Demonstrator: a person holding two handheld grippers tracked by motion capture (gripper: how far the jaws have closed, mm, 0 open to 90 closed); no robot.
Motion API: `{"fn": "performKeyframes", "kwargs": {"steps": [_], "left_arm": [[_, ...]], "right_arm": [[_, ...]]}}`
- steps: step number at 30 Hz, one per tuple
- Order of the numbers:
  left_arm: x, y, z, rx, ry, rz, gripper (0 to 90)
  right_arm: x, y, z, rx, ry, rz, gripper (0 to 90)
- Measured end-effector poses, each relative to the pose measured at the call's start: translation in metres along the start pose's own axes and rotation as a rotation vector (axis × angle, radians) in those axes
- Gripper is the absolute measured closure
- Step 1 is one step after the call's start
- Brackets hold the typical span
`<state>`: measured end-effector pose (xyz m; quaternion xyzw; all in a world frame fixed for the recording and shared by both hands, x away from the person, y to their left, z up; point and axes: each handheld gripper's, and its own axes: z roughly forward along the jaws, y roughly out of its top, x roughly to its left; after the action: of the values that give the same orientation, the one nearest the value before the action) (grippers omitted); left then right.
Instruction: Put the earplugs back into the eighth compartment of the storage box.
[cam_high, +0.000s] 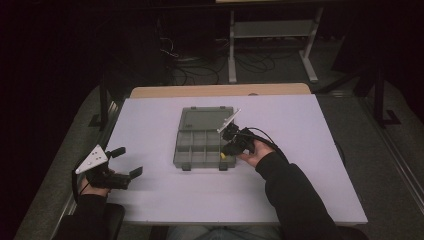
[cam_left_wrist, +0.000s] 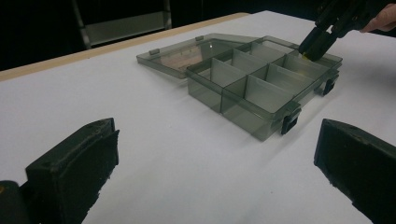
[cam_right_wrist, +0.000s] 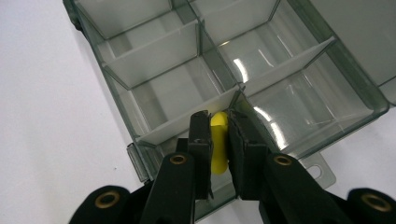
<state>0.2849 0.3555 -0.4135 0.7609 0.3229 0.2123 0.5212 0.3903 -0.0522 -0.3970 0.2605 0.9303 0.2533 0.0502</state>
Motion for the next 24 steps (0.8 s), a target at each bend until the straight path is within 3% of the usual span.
{"fn": "performKeyframes", "kwargs": {"steps": [7,12,15,24], "left_arm": [[0.000,0.000,0.000,0.000,-0.001,0.000,0.0],[0.000,0.000,0.000,0.001,-0.003,0.001,0.0],[0.000,0.000,0.000,0.001,-0.002,0.002,0.0],[0.000,0.000,0.000,0.001,-0.003,0.002,0.0]], "right_arm": [[-0.002,-0.001,-0.001,-0.005,0.010,0.010,70.8],[0.000,-0.004,-0.010,-0.042,-0.005,0.017,57.8],[0.000,-0.010,-0.017,-0.070,-0.012,0.012,40.1],[-0.006,-0.019,-0.036,-0.154,-0.039,0.030,18.4]]}}
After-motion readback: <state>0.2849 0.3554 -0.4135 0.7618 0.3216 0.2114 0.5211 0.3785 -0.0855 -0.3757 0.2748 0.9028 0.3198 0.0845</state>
